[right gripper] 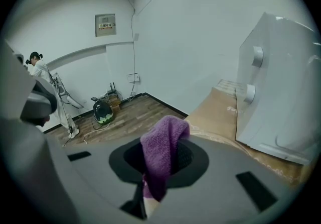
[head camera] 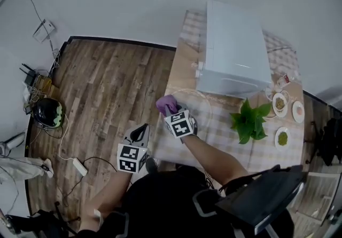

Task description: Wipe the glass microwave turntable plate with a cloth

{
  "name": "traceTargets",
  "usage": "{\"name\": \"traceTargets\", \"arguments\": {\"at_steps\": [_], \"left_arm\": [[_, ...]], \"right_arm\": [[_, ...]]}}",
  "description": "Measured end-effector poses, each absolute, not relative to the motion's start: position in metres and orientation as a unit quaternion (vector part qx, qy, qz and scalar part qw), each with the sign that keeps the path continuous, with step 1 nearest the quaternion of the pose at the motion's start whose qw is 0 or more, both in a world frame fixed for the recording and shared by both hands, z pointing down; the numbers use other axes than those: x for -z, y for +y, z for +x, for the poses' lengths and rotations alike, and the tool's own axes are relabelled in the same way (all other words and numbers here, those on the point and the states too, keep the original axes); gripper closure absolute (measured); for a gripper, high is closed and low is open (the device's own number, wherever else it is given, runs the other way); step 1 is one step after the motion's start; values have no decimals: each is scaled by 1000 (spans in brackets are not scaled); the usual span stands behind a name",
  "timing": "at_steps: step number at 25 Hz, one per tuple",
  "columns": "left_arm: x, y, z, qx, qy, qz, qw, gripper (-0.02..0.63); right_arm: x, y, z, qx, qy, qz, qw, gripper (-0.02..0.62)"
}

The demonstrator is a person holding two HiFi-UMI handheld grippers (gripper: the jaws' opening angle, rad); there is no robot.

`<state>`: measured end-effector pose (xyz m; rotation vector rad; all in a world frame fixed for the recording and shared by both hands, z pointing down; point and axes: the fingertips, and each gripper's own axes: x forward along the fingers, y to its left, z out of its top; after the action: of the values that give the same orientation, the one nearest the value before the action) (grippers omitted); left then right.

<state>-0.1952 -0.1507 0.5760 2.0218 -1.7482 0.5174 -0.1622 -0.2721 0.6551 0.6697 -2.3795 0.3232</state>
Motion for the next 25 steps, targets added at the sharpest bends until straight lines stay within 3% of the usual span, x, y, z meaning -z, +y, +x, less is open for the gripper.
{"name": "traceTargets", "arguments": {"at_steps": [25], "left_arm": [[-593, -173, -155, -201, -574, 763, 220, 598]], "right_arm": [[-692, -310, -58, -167, -853, 354, 346, 537]]}}
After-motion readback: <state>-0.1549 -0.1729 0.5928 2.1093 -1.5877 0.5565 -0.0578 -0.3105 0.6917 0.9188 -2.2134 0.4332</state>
